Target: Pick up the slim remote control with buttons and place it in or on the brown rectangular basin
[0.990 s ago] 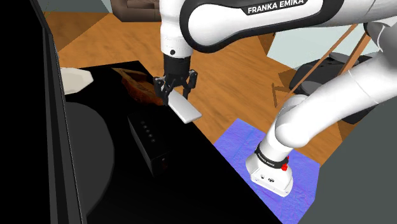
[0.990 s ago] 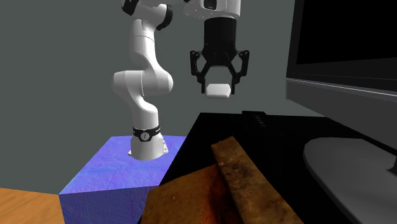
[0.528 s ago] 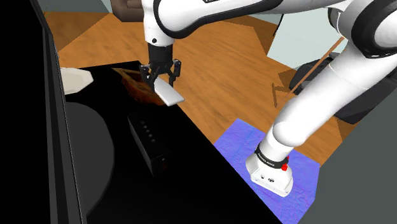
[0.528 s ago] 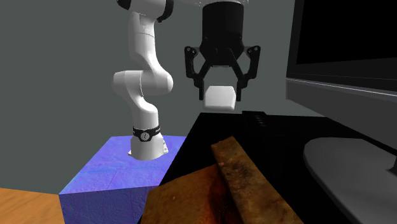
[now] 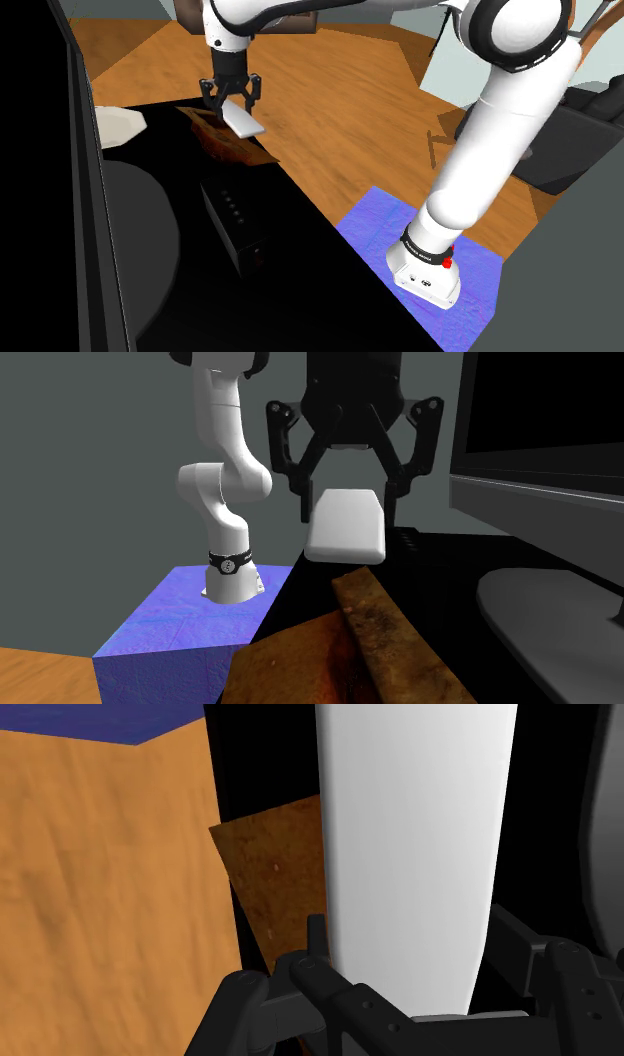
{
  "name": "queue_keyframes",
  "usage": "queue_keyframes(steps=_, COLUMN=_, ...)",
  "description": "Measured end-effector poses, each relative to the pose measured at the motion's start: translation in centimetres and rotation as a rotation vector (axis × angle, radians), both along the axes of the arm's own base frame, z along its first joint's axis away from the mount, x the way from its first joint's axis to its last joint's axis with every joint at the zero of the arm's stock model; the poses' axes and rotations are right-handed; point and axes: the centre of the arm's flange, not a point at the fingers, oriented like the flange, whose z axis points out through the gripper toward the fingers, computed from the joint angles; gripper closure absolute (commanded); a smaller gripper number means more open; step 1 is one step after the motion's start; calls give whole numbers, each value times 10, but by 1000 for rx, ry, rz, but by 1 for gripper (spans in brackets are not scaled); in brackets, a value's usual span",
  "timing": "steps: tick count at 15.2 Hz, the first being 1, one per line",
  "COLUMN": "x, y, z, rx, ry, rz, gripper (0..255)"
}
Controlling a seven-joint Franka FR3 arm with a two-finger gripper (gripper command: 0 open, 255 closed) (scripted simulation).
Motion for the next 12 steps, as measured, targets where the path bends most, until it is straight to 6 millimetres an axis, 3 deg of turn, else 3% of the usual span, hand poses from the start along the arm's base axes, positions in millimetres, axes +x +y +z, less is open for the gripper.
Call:
queue_keyframes(steps=7, x=94, y=-21, z=-2, rx=0, ry=0, rz=1, gripper=255)
queue_keyframes(steps=12, x=107, y=-23, z=-22, rx=-1, ry=0, rz=0, gripper=255)
